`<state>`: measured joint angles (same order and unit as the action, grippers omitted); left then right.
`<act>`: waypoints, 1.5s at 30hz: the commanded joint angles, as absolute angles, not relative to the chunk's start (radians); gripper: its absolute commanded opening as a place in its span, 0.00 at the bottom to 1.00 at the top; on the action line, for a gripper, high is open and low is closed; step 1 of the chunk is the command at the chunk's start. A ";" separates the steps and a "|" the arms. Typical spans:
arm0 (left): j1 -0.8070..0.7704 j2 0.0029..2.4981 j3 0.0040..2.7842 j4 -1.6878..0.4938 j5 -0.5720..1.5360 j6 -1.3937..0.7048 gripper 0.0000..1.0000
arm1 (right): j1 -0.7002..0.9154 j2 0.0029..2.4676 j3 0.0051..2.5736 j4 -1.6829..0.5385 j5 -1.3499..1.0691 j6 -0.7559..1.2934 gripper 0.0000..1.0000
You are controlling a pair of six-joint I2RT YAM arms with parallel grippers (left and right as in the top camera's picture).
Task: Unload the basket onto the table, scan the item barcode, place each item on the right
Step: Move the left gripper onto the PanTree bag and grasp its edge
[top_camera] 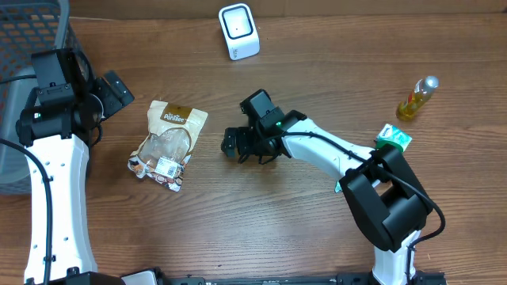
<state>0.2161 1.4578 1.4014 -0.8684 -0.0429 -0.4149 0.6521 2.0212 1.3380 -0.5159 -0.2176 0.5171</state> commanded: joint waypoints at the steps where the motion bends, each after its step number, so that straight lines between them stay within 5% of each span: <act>1: 0.215 1.452 1.422 -0.867 -0.059 -0.400 1.00 | 0.649 2.024 1.335 -0.519 -0.150 0.528 1.00; 16: 0.215 1.452 1.422 -0.840 -0.040 -0.407 0.99 | 0.647 2.024 1.335 -0.527 -0.150 0.527 1.00; 26: 0.212 1.461 1.418 -1.017 0.114 -0.407 0.99 | 0.645 2.024 1.335 -0.522 -0.149 0.524 1.00; 27: 0.206 1.467 1.414 -1.039 0.118 -0.405 0.92 | 0.645 2.024 1.335 -0.519 -0.149 0.524 1.00; 28: 0.202 1.472 1.409 -1.047 0.116 -0.393 0.65 | 0.645 2.024 1.335 -0.518 -0.149 0.524 1.00; 29: 0.196 1.481 1.403 -1.058 0.110 -0.368 0.15 | 0.645 2.024 1.335 -0.517 -0.149 0.524 1.00; 30: 0.191 1.493 1.396 -1.067 0.101 -0.355 0.04 | 0.645 2.024 1.335 -0.517 -0.149 0.524 1.00; 45: 0.150 1.803 1.321 -1.038 0.009 -0.298 0.04 | 0.645 2.024 1.335 -0.532 -0.149 0.524 1.00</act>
